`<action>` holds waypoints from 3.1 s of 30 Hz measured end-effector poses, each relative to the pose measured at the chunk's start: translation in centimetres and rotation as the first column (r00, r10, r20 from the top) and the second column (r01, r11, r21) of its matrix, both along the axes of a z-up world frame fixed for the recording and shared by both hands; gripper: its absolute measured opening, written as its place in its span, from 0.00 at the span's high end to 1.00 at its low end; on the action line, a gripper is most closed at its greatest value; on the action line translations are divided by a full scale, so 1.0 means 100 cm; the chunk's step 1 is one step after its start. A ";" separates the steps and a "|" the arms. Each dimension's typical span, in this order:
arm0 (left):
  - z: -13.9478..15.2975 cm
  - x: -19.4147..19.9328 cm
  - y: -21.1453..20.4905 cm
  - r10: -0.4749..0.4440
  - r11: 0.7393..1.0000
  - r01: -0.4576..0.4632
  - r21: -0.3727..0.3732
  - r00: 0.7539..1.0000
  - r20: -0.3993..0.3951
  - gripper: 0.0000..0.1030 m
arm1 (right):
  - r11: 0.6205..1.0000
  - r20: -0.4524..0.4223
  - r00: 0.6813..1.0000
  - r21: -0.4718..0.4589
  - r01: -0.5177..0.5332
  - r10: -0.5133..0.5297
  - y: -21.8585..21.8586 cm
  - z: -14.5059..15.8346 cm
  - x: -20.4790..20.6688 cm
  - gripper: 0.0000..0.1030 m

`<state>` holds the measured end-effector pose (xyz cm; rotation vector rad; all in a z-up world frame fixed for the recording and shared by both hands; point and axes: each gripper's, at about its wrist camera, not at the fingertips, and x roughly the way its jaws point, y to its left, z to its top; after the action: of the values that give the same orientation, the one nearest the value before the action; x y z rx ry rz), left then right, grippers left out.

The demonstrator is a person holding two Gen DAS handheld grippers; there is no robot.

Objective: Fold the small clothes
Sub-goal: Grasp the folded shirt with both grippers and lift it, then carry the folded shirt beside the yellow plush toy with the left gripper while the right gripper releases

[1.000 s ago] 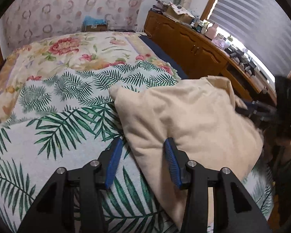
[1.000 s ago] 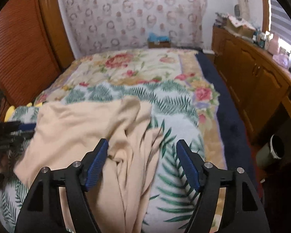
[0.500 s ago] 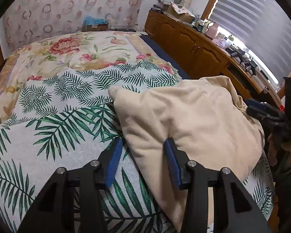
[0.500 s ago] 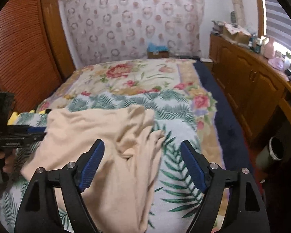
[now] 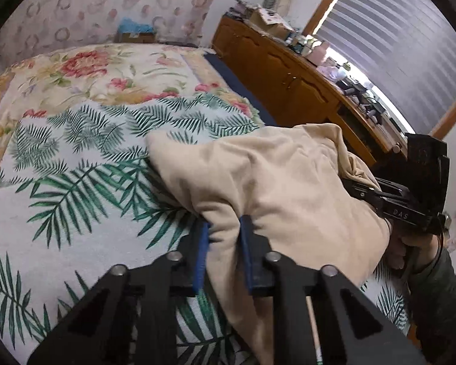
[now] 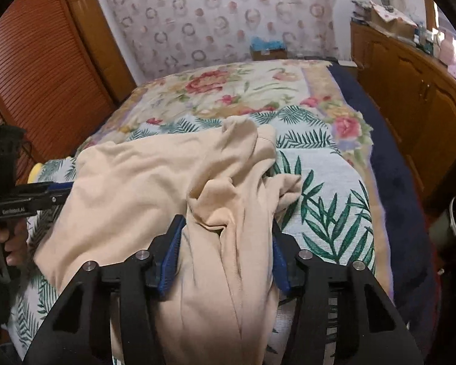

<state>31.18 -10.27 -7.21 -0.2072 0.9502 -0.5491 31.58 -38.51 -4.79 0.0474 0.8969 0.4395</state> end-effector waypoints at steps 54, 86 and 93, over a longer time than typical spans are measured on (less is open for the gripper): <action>-0.011 -0.214 0.296 0.651 0.745 -0.667 -0.009 0.725 0.225 0.96 | 0.681 0.210 0.648 -0.173 -0.712 0.732 0.484 0.070 -0.002 0.88; -0.012 -0.232 0.290 0.631 0.717 -0.678 0.159 0.729 0.265 0.78 | 0.878 0.127 0.874 -0.173 -0.446 0.469 0.446 0.018 0.044 0.50; 0.018 -0.252 0.266 0.586 0.718 -0.673 0.178 0.722 0.368 0.70 | 0.897 0.212 0.872 -0.114 -0.426 0.441 0.382 0.059 -0.013 0.50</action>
<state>5.97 16.33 -5.40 -0.1612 0.6032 0.2181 30.27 -0.27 1.15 -0.2675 0.6837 0.8196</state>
